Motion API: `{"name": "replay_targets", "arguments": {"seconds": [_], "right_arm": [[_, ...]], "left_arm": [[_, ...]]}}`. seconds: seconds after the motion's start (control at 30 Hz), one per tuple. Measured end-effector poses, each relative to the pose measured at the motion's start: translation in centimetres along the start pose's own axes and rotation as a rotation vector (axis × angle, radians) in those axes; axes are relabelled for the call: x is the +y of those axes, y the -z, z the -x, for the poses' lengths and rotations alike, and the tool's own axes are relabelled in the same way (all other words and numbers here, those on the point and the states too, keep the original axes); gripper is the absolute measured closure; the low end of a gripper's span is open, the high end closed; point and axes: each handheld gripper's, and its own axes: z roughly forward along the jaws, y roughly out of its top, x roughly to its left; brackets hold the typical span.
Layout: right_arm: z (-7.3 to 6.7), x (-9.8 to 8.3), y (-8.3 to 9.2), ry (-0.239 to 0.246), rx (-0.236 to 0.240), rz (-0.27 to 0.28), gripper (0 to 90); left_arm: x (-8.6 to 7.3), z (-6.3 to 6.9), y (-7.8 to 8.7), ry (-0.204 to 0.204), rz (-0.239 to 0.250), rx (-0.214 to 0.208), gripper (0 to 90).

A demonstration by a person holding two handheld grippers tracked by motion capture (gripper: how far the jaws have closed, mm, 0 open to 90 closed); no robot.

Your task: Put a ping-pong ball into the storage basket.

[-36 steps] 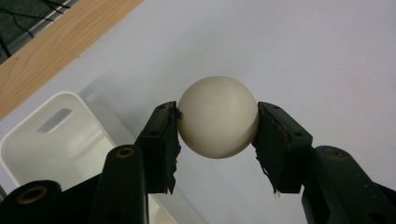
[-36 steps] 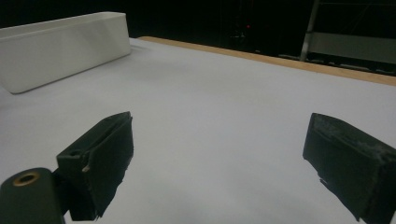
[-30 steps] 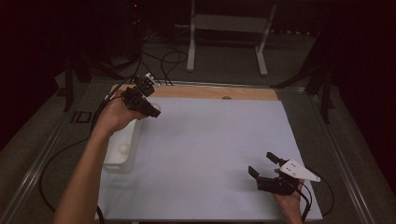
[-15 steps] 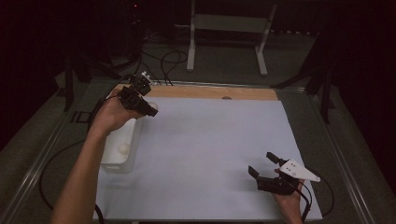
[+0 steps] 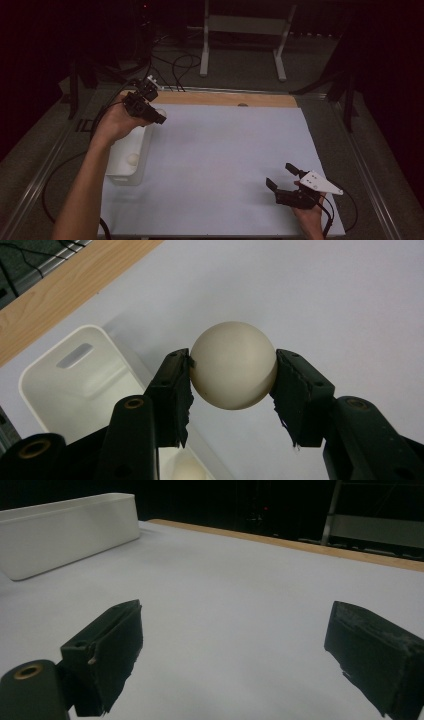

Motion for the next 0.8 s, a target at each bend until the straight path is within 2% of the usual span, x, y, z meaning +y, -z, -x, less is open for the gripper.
{"name": "replay_targets", "arguments": {"seconds": [0.8], "right_arm": [[0.04,0.03,0.10,0.003,-0.001,0.001,8.4]], "left_arm": [[-0.70,-0.77,0.53,0.028,0.008,0.012,51.3]]}}
